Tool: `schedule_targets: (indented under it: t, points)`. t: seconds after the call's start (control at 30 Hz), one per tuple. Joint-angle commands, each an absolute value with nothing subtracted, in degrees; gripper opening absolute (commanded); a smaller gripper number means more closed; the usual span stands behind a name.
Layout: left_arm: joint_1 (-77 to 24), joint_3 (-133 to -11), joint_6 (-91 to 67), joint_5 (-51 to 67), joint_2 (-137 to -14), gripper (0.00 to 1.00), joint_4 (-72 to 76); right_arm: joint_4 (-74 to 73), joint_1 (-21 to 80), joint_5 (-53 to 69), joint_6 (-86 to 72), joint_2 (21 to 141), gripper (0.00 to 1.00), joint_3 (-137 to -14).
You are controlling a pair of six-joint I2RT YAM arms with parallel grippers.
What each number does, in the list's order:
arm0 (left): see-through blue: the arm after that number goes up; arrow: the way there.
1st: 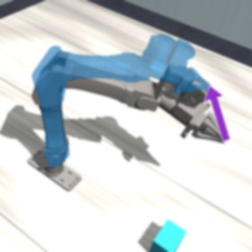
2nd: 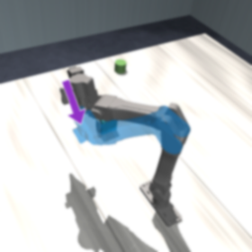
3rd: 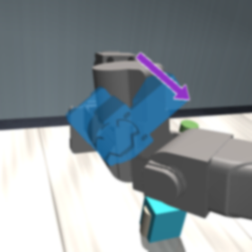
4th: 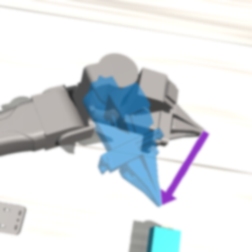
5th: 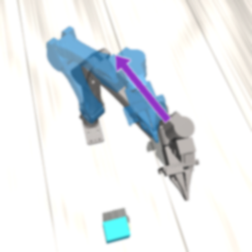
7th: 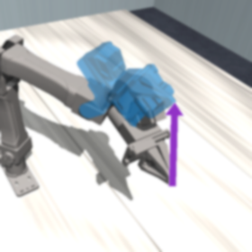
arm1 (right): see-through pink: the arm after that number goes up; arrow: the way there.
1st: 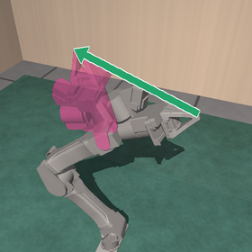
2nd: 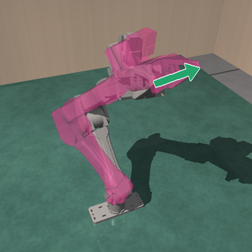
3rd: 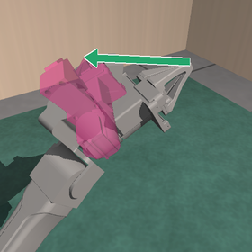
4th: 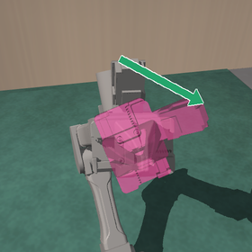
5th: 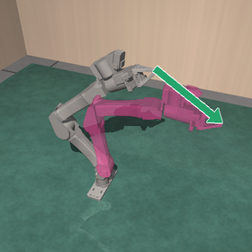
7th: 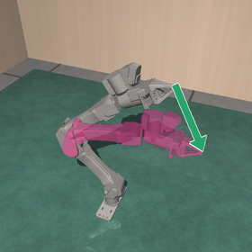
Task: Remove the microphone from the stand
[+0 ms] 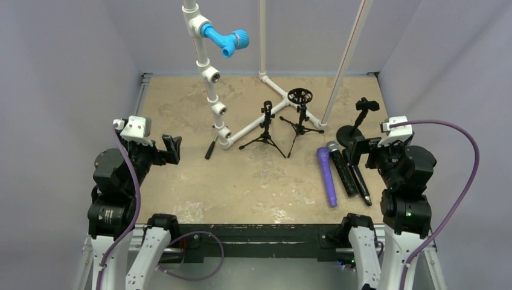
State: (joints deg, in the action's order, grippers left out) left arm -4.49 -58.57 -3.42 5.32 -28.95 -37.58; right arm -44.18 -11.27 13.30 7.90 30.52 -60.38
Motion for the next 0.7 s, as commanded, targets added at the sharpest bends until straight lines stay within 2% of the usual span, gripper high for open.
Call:
schedule_targets:
  t: [0.0,0.67]
  points:
    - [-3.5,-57.0,-5.0,5.6,-28.1,1.0,-34.7,-42.0,-11.7,15.1,7.0,31.4,0.98,-59.8]
    - [-2.2,-56.7,-6.0,6.1,-27.2,1.0,-33.8,-41.2,-12.0,17.4,6.8,31.6,0.98,-58.7]
